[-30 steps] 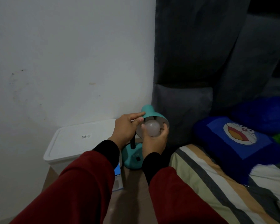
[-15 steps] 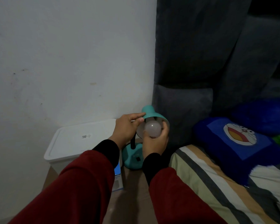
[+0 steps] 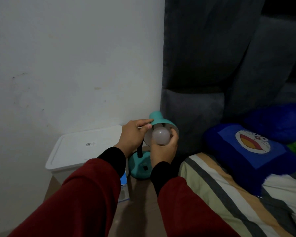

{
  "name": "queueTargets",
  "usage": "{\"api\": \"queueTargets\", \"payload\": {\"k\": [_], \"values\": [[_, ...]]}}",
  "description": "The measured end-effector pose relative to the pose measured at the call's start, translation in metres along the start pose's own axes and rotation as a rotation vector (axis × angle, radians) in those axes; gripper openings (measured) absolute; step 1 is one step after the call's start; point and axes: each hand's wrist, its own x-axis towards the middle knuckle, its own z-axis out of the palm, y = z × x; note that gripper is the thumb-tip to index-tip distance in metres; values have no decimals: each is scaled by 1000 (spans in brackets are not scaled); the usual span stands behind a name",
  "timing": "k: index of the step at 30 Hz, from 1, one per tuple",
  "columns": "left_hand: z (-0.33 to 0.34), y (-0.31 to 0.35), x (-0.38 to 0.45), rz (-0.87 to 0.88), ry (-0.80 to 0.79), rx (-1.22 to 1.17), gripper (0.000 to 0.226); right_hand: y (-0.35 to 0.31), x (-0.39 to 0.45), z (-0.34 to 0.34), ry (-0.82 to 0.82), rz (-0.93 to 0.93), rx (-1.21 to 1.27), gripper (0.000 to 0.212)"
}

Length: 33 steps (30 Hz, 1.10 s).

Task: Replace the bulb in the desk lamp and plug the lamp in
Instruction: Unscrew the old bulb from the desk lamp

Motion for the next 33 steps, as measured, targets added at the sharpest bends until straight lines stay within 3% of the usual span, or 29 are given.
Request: {"api": "queueTargets", "payload": {"k": [2,5,8,12,16,20,23,27,33], "values": [[0,0,0,5,1,1,29,0,0,1,-19,59,39,75],[-1,-1,0,7,1,10,29,2,-1,1,-37,5,-55,69],[0,0,0,7,4,12,29,2,-1,0,-30,23,-8,79],[1,1,-1,-1,4,8,29,2,-1,-2,-9,-10,-54,67],[1,1,-1,3,7,17,29,-2,0,-1,-39,31,7,78],[0,2,-1,4,1,17,29,-2,2,-5,-50,-17,-129,64],[1,2,-1,3,1,15,29,-3,2,-6,-45,-18,-143,73],[1,2,-2,7,6,22,29,-4,1,-8,-31,-92,-159,62],[1,2,-1,-3,0,13,29,-8,-1,-10,-64,-49,-102,67]]}}
